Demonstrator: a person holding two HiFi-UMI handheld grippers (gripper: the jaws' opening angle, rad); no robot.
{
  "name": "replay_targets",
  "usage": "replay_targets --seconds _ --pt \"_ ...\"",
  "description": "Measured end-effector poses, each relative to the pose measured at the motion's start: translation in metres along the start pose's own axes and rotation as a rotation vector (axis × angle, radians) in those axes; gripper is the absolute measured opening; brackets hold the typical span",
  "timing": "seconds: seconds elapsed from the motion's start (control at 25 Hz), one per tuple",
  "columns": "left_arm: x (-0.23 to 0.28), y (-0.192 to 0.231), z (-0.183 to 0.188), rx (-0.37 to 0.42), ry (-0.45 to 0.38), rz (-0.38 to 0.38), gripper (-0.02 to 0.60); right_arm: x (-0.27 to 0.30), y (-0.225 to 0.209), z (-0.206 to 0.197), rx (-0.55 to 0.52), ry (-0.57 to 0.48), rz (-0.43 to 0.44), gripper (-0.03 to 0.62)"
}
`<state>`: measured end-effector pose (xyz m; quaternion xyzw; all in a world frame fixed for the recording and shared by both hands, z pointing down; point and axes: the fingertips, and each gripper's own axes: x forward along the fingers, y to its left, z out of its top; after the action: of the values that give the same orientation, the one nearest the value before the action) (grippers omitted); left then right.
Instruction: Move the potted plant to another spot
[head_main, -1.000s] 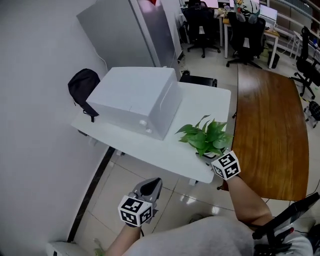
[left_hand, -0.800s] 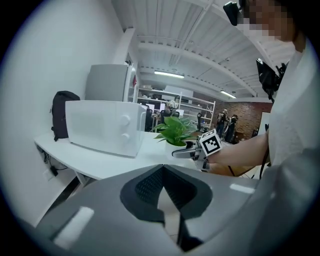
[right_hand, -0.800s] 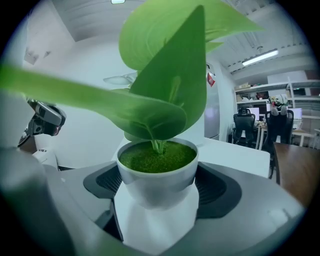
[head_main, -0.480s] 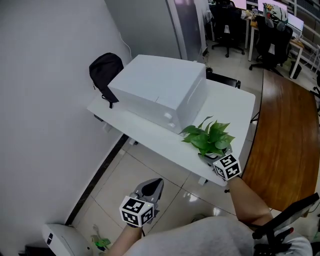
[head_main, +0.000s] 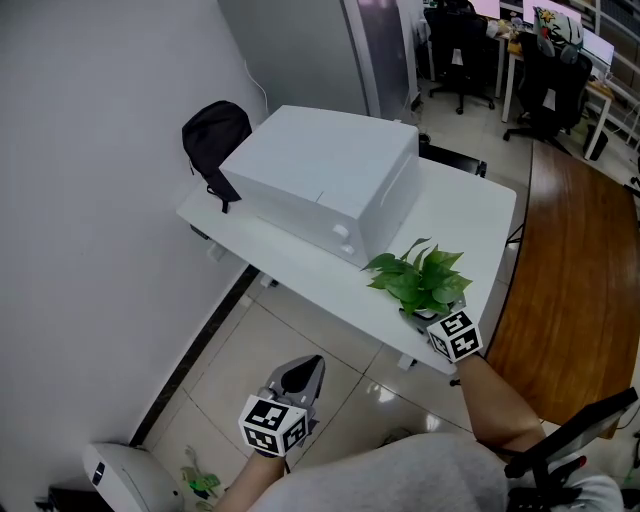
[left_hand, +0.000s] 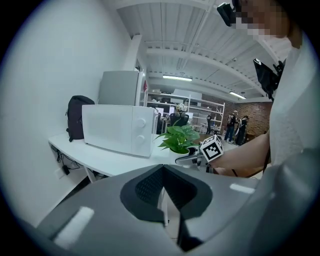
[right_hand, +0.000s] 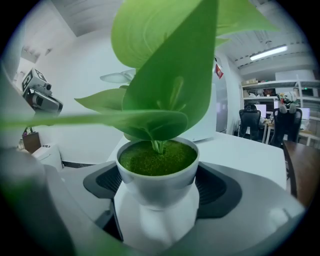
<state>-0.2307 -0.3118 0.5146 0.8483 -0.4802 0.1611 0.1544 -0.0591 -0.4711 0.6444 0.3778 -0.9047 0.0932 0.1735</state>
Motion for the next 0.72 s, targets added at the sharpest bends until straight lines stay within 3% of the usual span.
replay_targets --seconds 0.28,0.36,0.44,0.6,0.72 --pt "0.003 -0.002 0.003 0.001 -0.009 -0.009 -0.003 0.003 0.003 -0.001 0.027 -0.003 0.028 0.457" --pt "0.003 -0.003 0.005 0.005 -0.011 -0.012 -0.003 0.004 0.004 -0.002 0.054 0.004 0.051 0.526" --pt "0.002 -0.003 0.007 0.008 -0.013 -0.014 -0.003 0.002 0.004 -0.003 0.059 0.016 0.062 0.548" --pt "0.002 -0.004 0.010 0.009 -0.021 -0.020 -0.003 -0.010 0.006 -0.007 0.080 0.029 0.085 0.584" --pt "0.005 -0.006 0.011 0.004 -0.029 -0.038 -0.003 -0.029 0.007 -0.008 0.088 0.035 0.102 0.572"
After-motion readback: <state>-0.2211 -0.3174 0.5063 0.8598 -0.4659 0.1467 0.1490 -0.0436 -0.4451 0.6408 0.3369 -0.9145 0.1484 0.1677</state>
